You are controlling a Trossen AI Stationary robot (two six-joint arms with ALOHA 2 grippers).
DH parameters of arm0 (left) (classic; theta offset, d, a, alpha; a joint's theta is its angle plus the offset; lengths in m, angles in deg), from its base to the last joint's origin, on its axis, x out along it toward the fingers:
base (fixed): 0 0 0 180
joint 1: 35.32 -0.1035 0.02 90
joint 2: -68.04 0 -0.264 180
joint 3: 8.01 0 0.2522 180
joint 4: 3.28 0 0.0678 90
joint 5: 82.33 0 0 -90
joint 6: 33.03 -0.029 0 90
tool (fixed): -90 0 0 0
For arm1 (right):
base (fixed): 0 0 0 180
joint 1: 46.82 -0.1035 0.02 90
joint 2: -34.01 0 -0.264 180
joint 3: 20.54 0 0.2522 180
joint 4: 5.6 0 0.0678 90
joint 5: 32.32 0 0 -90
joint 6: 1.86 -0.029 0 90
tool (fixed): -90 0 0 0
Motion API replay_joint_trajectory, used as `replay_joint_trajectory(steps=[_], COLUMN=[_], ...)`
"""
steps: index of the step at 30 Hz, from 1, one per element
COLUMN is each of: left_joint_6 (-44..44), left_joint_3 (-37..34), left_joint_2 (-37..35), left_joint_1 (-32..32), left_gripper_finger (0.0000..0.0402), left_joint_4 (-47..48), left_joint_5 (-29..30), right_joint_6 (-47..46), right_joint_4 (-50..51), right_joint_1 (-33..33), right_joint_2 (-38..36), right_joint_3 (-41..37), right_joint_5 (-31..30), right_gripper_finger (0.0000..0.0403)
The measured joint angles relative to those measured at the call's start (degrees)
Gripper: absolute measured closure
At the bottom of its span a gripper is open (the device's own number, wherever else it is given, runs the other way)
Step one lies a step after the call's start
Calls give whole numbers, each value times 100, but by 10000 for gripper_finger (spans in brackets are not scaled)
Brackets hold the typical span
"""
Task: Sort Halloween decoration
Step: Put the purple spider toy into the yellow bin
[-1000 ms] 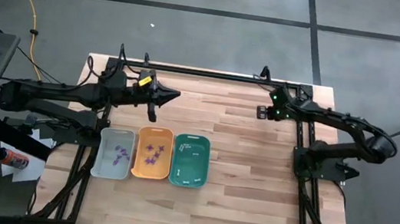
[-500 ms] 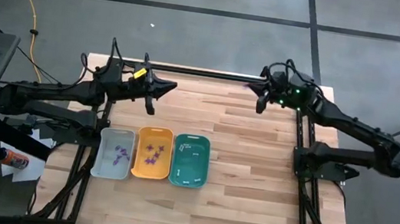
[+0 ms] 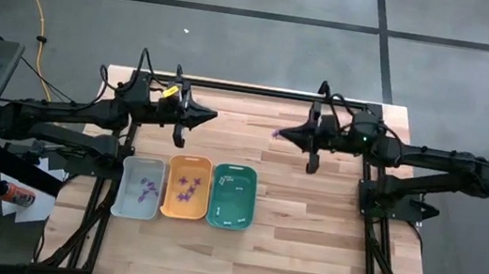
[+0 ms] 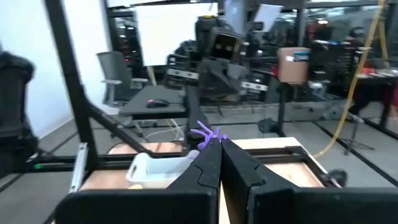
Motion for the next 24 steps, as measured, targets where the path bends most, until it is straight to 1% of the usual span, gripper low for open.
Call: replay_joint_trajectory(steps=[4, 10, 16, 24], left_joint_6=[-231, -293, -299, -299], left_joint_3=[0, 2, 2, 2], left_joint_2=[0, 0, 0, 0], left_joint_1=[160, 401, 472, 472], left_gripper_finger=[401, 401, 401, 401], left_joint_4=[6, 25, 45, 46], left_joint_5=[-141, -138, 120, 129], right_joint_6=[97, 97, 97, 97], right_joint_4=[-63, -64, -64, -62], right_joint_1=[-229, -246, -242, -242], right_joint_2=[88, 91, 91, 91], right_joint_3=[0, 0, 0, 0], right_joint_5=[-48, -142, -144, -146], right_gripper_finger=[403, 403, 403, 403])
